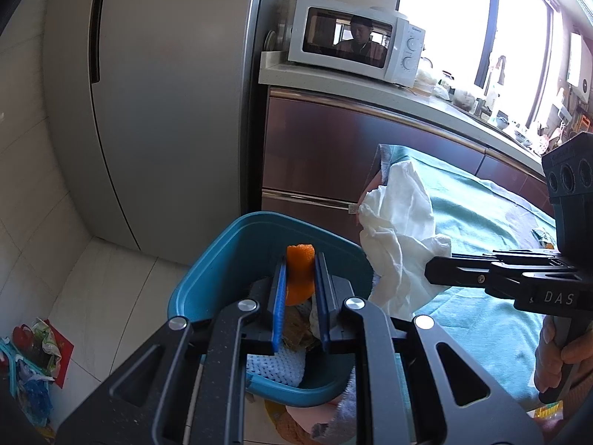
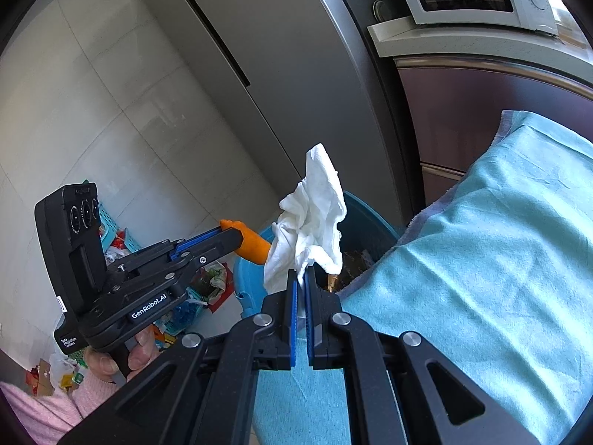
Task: Collect trash
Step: 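Open the right tool to drop the tissue while the left tool releases the peel into the bin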
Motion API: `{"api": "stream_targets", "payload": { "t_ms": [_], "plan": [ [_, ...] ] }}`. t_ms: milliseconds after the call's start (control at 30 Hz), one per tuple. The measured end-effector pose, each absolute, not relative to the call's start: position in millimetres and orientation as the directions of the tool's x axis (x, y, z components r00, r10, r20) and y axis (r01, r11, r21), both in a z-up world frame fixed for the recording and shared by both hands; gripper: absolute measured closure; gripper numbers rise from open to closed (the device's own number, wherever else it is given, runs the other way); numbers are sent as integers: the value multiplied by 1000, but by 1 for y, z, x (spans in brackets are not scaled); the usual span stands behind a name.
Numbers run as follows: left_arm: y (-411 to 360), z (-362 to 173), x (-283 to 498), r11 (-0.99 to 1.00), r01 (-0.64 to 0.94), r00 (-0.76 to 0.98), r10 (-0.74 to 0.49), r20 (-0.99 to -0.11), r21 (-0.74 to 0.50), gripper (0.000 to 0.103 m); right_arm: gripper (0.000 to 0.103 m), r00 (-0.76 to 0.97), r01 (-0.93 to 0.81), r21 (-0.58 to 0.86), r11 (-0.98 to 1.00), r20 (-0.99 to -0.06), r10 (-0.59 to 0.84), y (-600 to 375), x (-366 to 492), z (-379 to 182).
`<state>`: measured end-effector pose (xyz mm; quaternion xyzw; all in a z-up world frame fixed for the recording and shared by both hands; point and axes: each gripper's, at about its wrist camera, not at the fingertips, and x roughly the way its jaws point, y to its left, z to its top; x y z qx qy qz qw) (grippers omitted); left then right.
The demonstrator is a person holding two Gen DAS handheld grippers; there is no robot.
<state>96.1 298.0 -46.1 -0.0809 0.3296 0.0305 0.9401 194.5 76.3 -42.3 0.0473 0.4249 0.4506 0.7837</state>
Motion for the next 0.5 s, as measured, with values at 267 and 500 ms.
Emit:
{"api": "stream_targets", "payload": {
  "t_ms": [267,500],
  "plan": [
    [306,-56,106,980,-136,770,12,-637,-147,88,100,222,-665,436,607,-660,718,91,202,-51],
    [308,-67,119,977,-152,757,16,-653,-151,88,100,208,-666,415,619,-694,690,105,207,-60]
  ]
}}
